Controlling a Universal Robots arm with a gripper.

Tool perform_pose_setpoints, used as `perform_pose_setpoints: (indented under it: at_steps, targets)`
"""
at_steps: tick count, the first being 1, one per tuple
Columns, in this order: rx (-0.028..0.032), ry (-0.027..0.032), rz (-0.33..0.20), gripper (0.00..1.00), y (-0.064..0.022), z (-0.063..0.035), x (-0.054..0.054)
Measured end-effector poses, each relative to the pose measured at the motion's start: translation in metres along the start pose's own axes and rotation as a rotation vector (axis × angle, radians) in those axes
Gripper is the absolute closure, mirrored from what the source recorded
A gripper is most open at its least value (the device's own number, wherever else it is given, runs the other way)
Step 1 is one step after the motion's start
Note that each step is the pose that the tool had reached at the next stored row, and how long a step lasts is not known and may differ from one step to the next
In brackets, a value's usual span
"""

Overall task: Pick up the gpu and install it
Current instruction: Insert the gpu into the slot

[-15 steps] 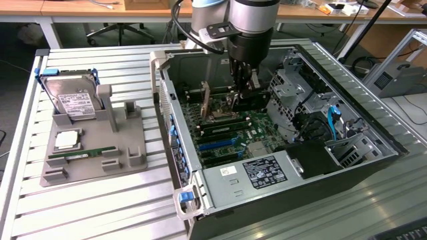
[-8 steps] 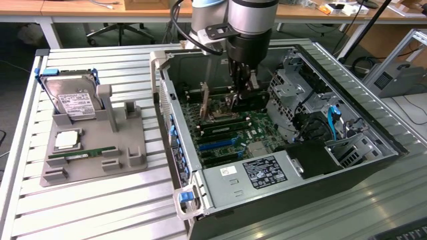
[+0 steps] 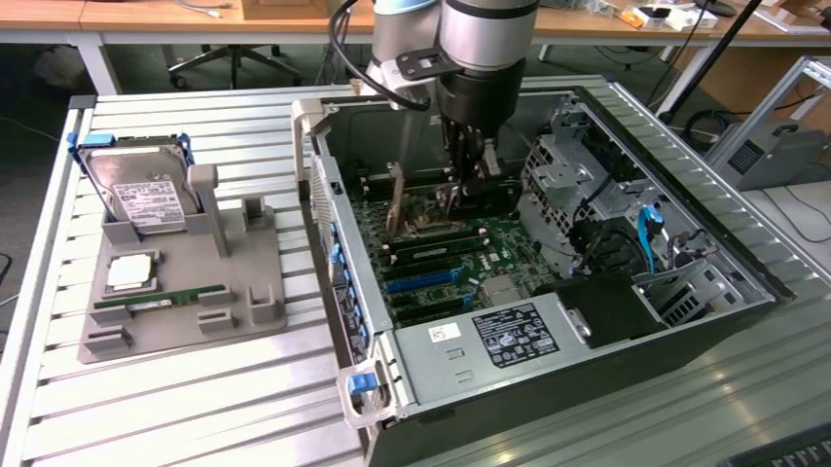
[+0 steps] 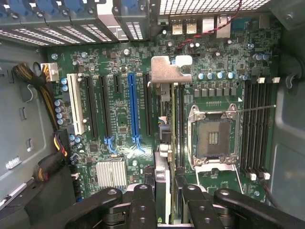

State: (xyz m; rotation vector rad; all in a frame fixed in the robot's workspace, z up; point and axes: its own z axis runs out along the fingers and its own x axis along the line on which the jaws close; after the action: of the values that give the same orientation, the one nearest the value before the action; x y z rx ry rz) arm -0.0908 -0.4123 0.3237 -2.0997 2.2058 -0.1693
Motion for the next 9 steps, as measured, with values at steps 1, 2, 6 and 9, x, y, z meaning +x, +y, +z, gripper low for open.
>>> perform_pose_setpoints:
  at_steps: [1, 2, 6, 9]
  targets:
    - [0.0000, 0.0000, 0.000, 0.73, 0.0004, 0.0002, 0.0001]
    - [0.0000, 0.0000, 0.000, 0.73, 0.0007, 0.0004, 0.0001]
    - [0.0000, 0.0001, 0.000, 0.73, 0.0019, 0.0012, 0.0003]
    - [0.0000, 0.0001, 0.000, 0.73, 0.0038, 0.0022, 0.0004]
